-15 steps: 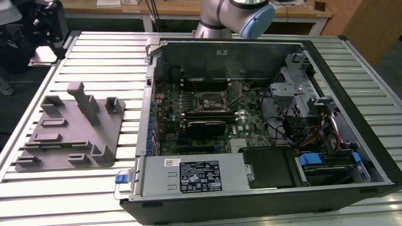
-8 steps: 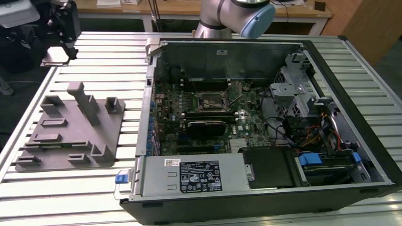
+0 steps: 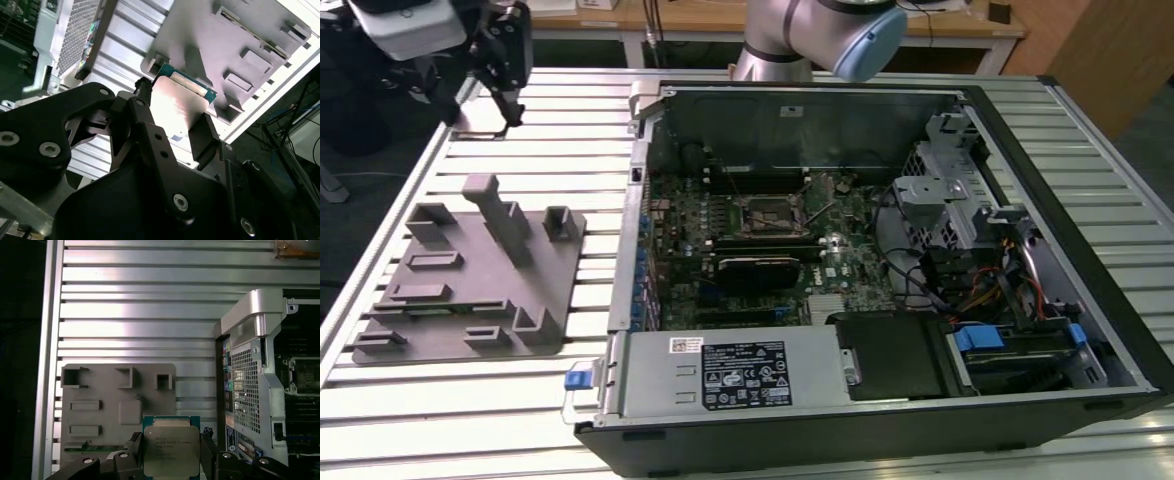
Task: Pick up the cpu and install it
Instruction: 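Pick up the cpu and move it towards the insertion slot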
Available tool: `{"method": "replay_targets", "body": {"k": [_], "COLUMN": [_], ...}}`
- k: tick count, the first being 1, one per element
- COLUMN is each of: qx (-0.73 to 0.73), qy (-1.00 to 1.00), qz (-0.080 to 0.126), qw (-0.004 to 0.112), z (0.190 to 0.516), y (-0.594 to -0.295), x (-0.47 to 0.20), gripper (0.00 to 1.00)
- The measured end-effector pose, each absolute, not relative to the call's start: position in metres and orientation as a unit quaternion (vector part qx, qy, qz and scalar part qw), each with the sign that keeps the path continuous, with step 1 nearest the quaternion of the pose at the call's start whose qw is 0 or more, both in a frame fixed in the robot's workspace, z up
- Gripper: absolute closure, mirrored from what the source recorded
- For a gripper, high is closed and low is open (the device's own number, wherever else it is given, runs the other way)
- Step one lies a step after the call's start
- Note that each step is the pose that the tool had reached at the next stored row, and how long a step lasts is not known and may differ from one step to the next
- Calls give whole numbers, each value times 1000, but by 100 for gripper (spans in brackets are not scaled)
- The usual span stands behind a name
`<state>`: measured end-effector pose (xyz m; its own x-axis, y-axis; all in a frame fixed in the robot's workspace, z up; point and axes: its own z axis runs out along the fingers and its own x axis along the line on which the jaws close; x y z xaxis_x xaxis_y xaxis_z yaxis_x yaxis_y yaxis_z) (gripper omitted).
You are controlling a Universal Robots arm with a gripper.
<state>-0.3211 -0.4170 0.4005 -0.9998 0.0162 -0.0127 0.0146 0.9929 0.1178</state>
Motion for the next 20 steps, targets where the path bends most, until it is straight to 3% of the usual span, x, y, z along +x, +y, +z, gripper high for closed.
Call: {"method": "replay_targets", "body": {"k": [20], "qx": [8], "qy": [998], "qz": [59], "qw": [7], "z": [400], "y": [-417], "x": [-246], "gripper": [46]}}
